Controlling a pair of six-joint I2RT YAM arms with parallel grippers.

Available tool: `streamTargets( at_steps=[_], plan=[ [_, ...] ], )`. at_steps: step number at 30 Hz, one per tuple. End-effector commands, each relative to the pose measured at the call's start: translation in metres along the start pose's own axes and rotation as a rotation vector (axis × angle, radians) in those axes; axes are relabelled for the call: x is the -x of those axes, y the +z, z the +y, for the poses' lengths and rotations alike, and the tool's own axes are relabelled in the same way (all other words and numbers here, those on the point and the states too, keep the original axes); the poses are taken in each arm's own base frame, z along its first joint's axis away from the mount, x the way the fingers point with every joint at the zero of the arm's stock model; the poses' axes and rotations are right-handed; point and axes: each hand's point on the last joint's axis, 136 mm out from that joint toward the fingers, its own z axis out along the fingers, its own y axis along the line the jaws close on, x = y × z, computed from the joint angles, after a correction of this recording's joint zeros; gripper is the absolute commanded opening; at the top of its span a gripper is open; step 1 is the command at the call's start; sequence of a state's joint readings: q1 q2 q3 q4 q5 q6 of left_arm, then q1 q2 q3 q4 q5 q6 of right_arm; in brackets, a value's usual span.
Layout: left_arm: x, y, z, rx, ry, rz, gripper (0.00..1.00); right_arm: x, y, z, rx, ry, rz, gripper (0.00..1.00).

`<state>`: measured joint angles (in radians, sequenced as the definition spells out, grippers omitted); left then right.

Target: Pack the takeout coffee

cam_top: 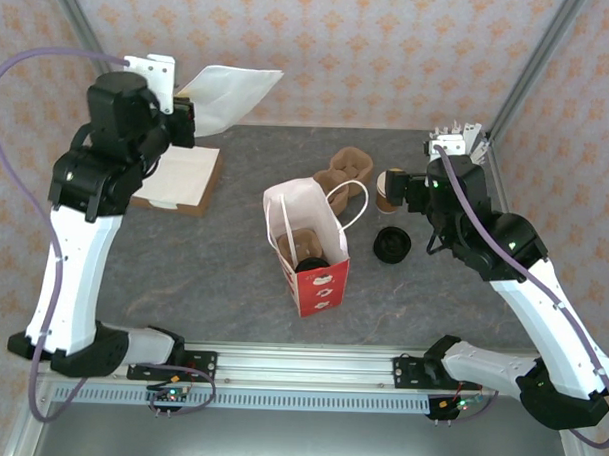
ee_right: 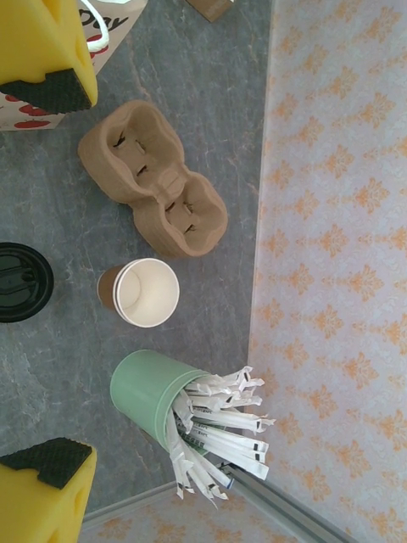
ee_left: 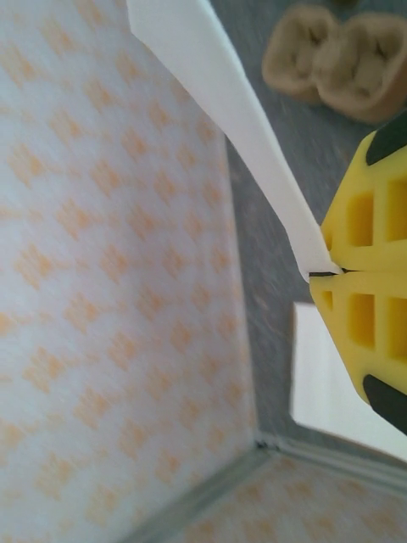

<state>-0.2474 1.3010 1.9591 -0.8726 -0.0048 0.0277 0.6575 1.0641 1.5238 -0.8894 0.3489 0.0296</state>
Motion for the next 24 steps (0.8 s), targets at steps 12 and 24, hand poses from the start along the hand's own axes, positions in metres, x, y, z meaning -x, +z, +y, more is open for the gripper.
streamTargets(
  at_steps=[12, 24],
  plan=[
    [0.032, -0.053, -0.076, -0.495, 0.008, -0.265, 0.0, 0.0, -0.001, -0.008, -0.036, 0.041, -0.008, 0.99],
    [0.027, -0.059, -0.111, -0.68, 0.02, -0.266, 0.0, 0.002, -0.001, -0.006, -0.027, 0.061, -0.014, 0.99]
  ],
)
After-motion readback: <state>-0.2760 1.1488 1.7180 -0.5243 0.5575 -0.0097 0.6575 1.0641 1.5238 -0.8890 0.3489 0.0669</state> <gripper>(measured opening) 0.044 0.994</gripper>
